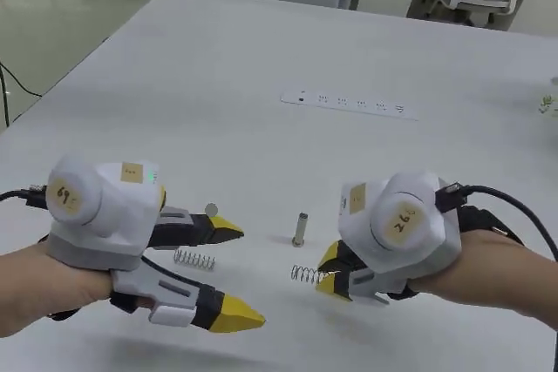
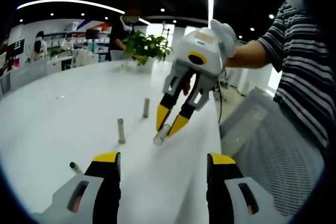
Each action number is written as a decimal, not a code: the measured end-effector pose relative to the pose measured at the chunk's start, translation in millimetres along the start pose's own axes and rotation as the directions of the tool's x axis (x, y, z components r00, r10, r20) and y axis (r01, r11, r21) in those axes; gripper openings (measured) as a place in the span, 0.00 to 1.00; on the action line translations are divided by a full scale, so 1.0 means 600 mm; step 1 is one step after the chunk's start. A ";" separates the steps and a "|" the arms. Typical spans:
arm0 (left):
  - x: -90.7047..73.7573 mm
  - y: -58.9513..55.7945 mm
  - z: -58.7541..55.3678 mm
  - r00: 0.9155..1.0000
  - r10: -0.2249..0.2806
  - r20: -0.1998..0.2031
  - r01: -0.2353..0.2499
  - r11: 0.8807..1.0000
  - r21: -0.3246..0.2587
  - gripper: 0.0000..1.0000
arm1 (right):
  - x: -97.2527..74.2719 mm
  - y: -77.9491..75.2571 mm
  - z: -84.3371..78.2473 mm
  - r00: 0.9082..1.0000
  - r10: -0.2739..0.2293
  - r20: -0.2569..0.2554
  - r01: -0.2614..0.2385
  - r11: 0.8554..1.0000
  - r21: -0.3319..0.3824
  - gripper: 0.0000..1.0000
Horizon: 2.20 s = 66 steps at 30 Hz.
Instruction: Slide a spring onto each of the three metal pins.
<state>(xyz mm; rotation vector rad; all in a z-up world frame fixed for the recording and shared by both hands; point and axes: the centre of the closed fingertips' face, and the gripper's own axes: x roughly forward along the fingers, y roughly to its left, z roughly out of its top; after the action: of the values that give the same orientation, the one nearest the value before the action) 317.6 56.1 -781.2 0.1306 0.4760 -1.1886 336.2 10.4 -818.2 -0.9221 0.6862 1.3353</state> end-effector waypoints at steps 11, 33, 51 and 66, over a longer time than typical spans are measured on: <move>0.023 0.004 0.004 1.000 -0.020 -0.003 0.020 1.000 0.017 0.51 | -0.007 0.004 0.009 1.000 0.007 0.002 -0.007 0.999 -0.042 0.08; 0.057 0.005 0.019 0.999 -0.042 0.032 0.041 0.999 0.034 0.28 | -0.017 0.009 0.026 0.999 0.011 0.032 -0.009 0.999 -0.049 0.08; 0.068 -0.004 0.028 0.997 -0.055 0.056 0.053 0.998 0.036 0.18 | -0.027 0.011 0.035 0.999 0.013 0.049 -0.010 0.998 -0.057 0.08; 0.059 -0.008 0.030 0.996 -0.059 0.063 0.056 0.997 0.047 0.09 | -0.030 0.016 0.044 0.998 0.020 0.062 -0.016 0.998 -0.065 0.08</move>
<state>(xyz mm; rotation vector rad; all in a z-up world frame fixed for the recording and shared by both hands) 328.6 17.5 -779.6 0.1183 0.3988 -1.2568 321.9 24.3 -791.3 -0.9237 0.6070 1.4034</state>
